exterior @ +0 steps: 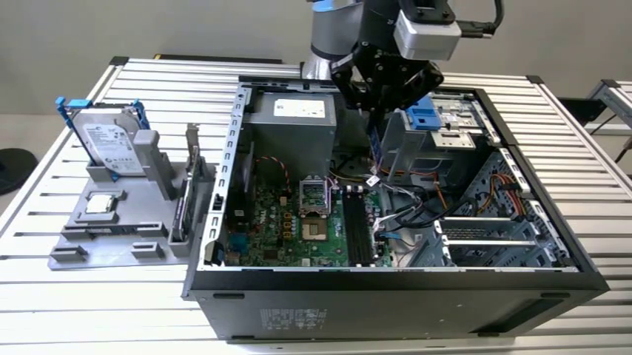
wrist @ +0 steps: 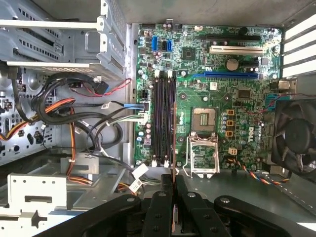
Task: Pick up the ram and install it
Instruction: 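Insert the ram into the slot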
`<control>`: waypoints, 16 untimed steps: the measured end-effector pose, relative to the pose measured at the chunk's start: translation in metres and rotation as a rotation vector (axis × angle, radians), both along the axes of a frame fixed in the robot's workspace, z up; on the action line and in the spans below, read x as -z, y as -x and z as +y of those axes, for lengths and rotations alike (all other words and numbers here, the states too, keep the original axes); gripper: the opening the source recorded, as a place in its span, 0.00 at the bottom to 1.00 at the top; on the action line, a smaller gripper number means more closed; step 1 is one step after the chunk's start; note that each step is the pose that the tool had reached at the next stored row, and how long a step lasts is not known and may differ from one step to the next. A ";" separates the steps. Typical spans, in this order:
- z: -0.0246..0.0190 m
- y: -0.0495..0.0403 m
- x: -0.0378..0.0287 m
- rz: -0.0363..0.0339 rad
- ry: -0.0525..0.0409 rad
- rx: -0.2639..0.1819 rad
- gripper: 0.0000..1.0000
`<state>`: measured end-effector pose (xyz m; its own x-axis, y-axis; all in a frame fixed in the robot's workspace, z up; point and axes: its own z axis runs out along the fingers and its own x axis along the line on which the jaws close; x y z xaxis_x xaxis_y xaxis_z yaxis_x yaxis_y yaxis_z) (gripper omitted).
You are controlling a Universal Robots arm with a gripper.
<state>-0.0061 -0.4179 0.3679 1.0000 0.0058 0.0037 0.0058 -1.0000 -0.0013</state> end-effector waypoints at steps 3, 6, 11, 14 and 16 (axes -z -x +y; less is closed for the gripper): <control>0.0000 -0.0008 0.0014 0.0000 0.0001 0.000 0.00; 0.0000 -0.0021 0.0028 0.0001 0.0001 0.000 0.00; 0.0000 -0.0048 0.0054 0.0000 0.0001 0.000 0.00; 0.0000 -0.0066 0.0068 0.0001 0.0001 0.000 0.00; 0.0000 -0.0078 0.0078 0.0001 0.0001 0.000 0.00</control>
<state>0.0018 -0.4179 0.3601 1.0000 0.0057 0.0037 0.0057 -1.0000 -0.0013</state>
